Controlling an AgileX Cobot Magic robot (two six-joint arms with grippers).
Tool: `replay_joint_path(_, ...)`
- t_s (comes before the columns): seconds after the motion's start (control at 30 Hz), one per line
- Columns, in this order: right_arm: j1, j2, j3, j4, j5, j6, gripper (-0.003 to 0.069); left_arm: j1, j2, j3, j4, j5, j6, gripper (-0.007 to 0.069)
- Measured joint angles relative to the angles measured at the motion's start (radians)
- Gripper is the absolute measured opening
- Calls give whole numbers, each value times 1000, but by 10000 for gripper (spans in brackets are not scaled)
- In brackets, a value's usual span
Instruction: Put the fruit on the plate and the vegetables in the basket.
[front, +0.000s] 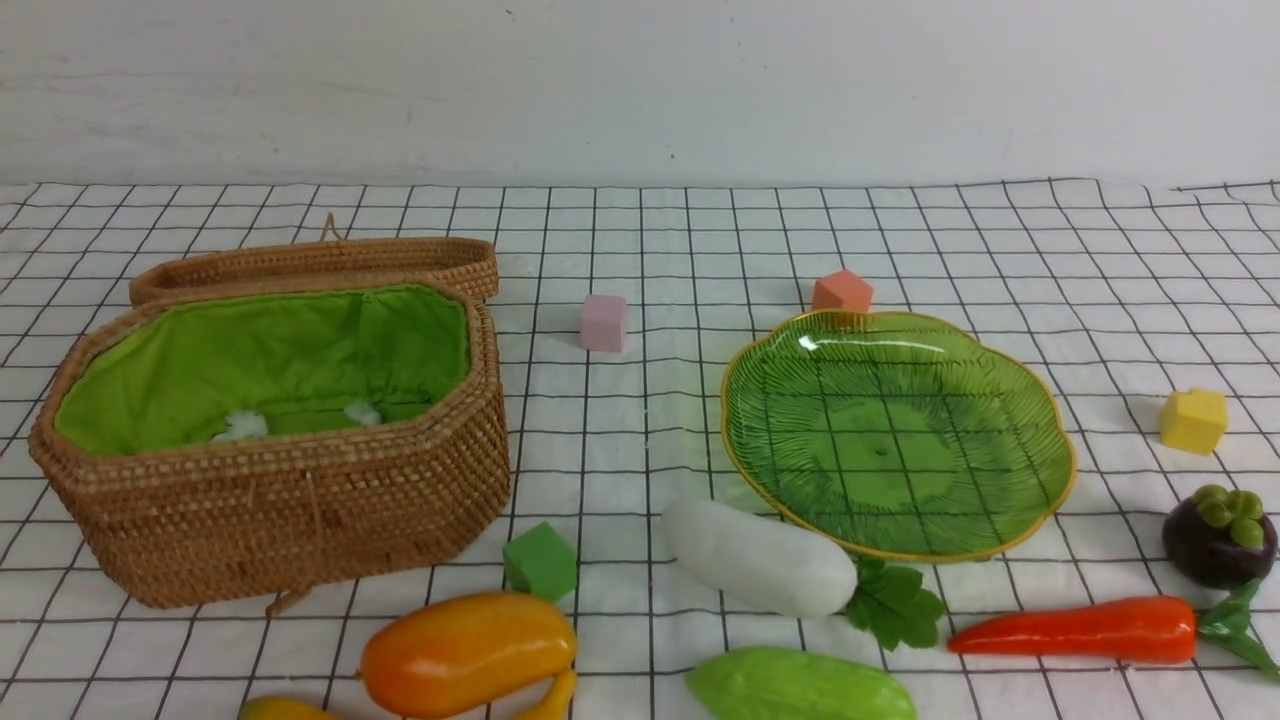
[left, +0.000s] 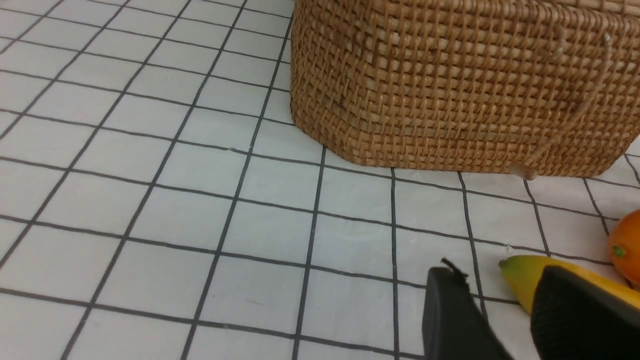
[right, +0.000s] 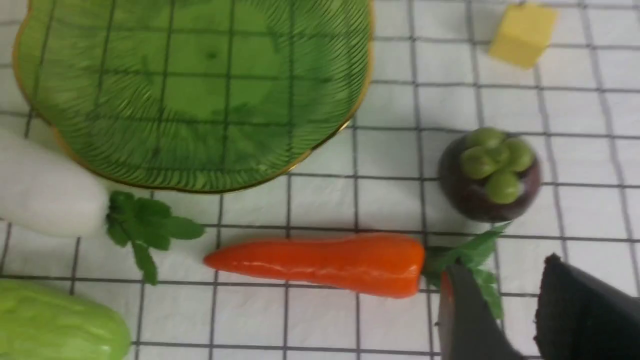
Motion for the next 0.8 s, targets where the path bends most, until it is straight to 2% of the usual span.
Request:
replay_joint_path(0.17, -31, 168, -150, 14, 58, 127, 321, 0, 0, 0, 0, 0, 0, 239)
replay_joint_path(0.27, -91, 294, -227, 16, 93, 189, 458, 0, 0, 0, 0, 0, 0, 239)
replay_joint_path(0.3, -93, 301, -230, 18, 93, 191, 458, 0, 0, 0, 0, 0, 0, 239)
replay_joint_path(0.33, -115, 345, -243, 25, 94, 196, 532, 0, 0, 0, 0, 0, 0, 239)
replay_joint_path(0.4, -135, 409, -247, 29, 94, 196, 612, 0, 0, 0, 0, 0, 0, 239)
replay_joint_path(0.47, -159, 472, -247, 29, 91, 196, 664, 0, 0, 0, 0, 0, 0, 239)
replay_joint_path(0.63, -197, 579, -248, 50, 34, 184, 670, 0, 0, 0, 0, 0, 0, 239)
replay_joint_path(0.8, -201, 695, -248, 77, -35, 149, 615, 0, 0, 0, 0, 0, 0, 239)
